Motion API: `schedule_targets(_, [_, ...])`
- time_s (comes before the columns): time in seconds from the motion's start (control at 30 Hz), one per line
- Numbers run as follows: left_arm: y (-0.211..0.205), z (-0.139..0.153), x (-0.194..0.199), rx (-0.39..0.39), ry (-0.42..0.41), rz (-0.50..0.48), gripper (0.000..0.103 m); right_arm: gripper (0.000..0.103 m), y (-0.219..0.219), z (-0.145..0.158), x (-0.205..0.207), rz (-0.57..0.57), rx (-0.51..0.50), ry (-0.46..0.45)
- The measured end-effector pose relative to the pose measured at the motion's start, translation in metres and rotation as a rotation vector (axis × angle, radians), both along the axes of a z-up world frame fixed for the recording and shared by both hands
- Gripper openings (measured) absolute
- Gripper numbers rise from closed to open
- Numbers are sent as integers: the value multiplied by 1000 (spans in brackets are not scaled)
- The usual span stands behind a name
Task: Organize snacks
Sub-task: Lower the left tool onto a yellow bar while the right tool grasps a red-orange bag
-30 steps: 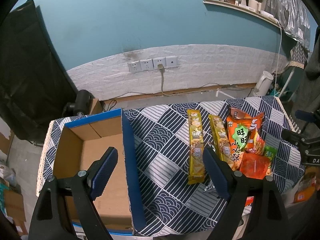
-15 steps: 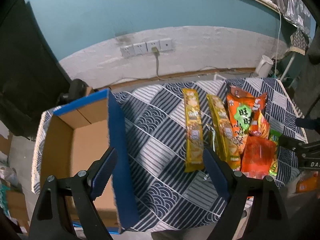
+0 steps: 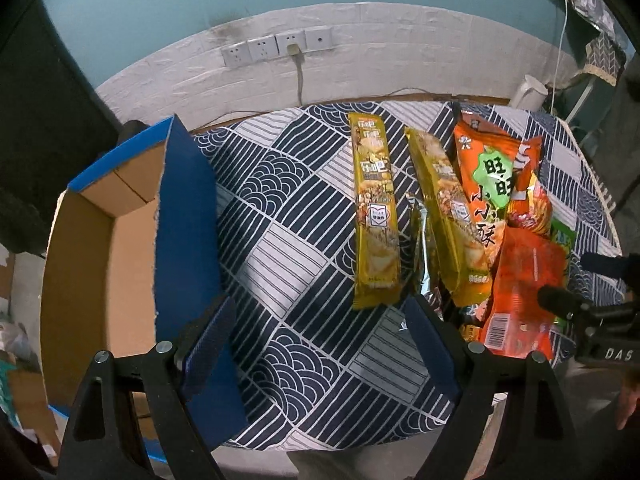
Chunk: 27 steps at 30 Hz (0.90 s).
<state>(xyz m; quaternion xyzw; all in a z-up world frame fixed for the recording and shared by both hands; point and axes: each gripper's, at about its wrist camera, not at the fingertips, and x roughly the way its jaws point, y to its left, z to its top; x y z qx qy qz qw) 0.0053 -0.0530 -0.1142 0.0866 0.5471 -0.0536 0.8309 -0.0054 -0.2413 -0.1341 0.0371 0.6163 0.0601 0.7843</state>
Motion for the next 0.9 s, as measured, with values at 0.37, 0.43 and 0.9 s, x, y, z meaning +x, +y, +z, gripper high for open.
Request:
schedule_targets(0.37, [-8, -25, 4, 20, 42, -22, 88, 91, 7, -30, 6, -30, -26, 54])
schedule_targets(0.43, [-8, -30, 6, 31, 52, -22, 88, 91, 9, -34, 9, -30, -34, 57])
schedule_targets(0.9, [-9, -49, 23, 42, 94, -8, 88, 77, 17, -52, 18, 42, -74, 67])
